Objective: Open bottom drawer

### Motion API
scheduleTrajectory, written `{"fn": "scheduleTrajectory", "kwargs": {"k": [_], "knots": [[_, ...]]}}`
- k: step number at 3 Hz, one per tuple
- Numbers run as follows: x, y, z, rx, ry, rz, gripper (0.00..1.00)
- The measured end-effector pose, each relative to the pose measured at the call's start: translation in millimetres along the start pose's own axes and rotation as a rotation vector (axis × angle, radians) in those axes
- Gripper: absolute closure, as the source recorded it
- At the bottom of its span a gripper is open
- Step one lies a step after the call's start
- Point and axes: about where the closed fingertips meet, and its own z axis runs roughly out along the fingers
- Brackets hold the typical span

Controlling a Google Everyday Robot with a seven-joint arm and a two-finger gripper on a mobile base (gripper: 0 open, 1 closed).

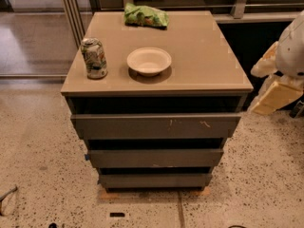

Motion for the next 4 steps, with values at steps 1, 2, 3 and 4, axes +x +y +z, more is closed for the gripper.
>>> {"fn": "scheduleTrajectory", "kwargs": {"k": [1, 2, 3, 4], "knots": [[5.9, 26.8, 57.4, -0.029, -0.054, 0.032, 0.65], [11.8, 62.6, 146.8, -0.12, -0.129, 0.067, 0.89], [14.6, 68.6, 172.5, -0.124, -0.143, 0.081, 1.0], [15.3, 70.5, 173.8, -0.12, -0.122, 0.066, 1.0]]}}
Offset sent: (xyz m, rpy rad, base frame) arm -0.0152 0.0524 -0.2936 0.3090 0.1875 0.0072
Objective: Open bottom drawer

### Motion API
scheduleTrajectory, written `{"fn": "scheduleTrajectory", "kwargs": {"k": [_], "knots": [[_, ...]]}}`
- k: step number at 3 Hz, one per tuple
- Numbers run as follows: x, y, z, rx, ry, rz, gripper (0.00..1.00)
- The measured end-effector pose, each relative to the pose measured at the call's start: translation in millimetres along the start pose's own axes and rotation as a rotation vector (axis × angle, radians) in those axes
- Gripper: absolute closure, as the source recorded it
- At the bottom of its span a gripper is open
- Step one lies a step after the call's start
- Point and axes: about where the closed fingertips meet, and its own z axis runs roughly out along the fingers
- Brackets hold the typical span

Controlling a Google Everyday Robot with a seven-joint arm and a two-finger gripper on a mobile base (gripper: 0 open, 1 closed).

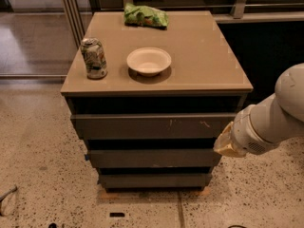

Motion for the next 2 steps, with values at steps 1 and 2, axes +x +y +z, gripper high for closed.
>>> {"fn": "scheduleTrajectory", "kwargs": {"k": [1, 2], "knots": [[25.4, 13.9, 54.5, -0.022, 0.021, -0.018, 1.0], [53.7, 38.0, 164.2, -0.071, -0.01, -0.04, 1.0]]}}
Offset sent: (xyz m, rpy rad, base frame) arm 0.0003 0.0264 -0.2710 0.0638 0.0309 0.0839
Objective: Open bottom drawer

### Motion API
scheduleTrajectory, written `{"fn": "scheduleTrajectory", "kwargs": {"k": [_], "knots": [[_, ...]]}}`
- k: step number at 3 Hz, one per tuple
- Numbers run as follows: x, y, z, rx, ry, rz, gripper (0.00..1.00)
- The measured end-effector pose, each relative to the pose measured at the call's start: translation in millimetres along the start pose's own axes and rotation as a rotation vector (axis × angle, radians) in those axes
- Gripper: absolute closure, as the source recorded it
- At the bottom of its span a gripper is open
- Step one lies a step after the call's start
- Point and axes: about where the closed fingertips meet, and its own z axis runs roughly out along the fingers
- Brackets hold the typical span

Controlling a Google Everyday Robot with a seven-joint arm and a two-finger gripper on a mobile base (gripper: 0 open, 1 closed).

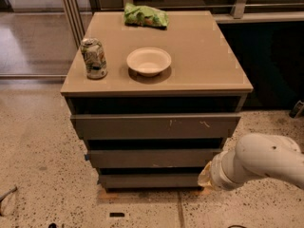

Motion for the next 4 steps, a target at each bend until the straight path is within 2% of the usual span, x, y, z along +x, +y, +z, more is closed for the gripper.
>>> {"fn": "scheduleTrajectory", "kwargs": {"k": [1, 2, 3, 4], "knots": [[9.6, 4.0, 83.4, -0.057, -0.036, 0.018, 1.0], [14.8, 16.2, 106.3, -0.1, -0.048, 0.037, 1.0], [14.9, 16.4, 106.9, -0.1, -0.047, 0.037, 1.0], [27.7, 12.9, 135.6, -0.086, -0.022, 0.035, 0.81]]}}
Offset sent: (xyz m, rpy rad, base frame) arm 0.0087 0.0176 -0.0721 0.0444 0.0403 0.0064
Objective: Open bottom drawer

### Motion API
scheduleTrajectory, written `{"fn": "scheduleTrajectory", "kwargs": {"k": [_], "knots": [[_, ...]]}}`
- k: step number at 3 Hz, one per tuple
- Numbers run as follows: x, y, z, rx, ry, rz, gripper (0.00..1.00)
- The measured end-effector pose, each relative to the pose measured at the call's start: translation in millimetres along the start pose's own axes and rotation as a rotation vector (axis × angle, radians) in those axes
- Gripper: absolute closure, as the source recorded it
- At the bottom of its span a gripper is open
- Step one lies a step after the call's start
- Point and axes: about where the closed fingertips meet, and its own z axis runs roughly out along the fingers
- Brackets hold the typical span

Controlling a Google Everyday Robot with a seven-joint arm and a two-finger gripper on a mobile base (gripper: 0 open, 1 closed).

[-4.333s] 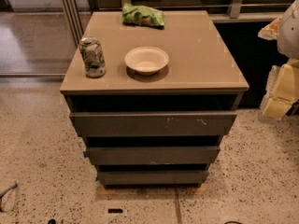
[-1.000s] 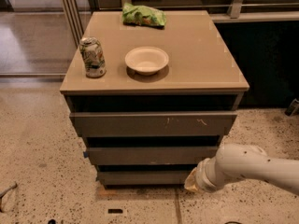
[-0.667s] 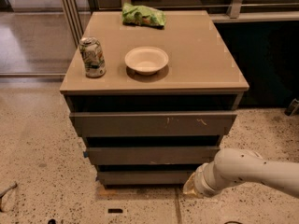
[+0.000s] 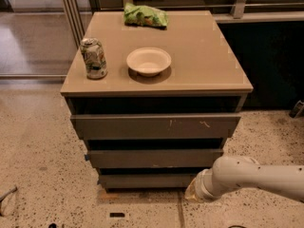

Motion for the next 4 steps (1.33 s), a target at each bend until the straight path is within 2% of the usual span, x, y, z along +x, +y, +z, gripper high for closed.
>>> {"fn": "scheduleTrajectory", "kwargs": {"k": [1, 2, 3, 4], "knots": [[17.1, -8.7, 41.9, -0.015, -0.03, 0.017, 0.58], [37.2, -18.7, 97.7, -0.071, -0.089, 0.029, 0.27], [56.1, -23.4, 138.9, -0.148, -0.12, 0.087, 0.03], [56.1, -26.4, 144.9, -0.149, -0.126, 0.095, 0.0]]}}
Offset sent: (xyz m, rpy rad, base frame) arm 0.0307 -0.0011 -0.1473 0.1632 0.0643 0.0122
